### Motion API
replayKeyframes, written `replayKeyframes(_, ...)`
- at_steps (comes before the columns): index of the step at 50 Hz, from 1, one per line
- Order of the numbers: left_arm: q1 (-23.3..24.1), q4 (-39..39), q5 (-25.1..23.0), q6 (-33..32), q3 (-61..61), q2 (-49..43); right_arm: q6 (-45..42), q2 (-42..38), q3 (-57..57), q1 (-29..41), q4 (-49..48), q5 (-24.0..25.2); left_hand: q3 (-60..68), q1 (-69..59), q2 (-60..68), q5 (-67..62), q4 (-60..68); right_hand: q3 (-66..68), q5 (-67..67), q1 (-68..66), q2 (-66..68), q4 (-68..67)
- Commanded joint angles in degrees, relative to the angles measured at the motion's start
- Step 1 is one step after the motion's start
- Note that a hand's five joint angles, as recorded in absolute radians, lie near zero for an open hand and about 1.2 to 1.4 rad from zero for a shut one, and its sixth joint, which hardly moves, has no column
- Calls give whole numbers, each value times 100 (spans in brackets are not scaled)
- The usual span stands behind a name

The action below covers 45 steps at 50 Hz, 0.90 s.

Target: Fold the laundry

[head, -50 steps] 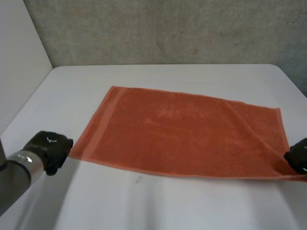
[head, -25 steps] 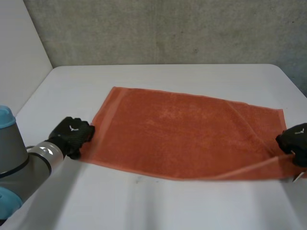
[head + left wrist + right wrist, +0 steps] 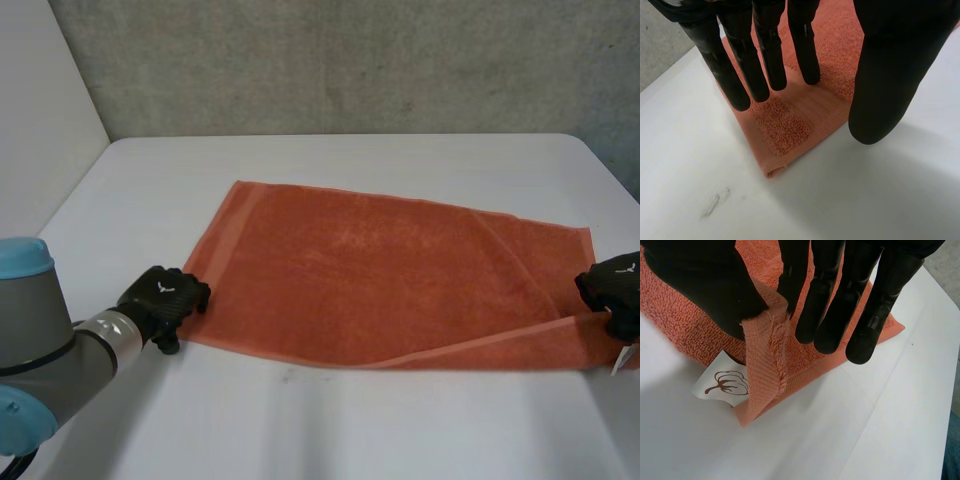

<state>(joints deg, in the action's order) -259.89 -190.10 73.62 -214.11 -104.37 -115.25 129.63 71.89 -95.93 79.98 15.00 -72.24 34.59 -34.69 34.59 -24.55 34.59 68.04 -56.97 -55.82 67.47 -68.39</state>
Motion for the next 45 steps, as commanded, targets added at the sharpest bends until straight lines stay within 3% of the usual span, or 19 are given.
replayKeyframes(1, -17, -211, 3, 1, 66, -146, 0, 0, -57, 0, -59, 0, 758, -748, 758, -762, 758, 1196, -1303, -2418, 1253, -1161)
replayKeyframes(45, 9, -537, 38, 54, 786, -718, -8, -88, -136, 17, -129, -9, 2558, -2547, 2557, -2561, 2558, 1196, -1303, -2418, 1253, -1161)
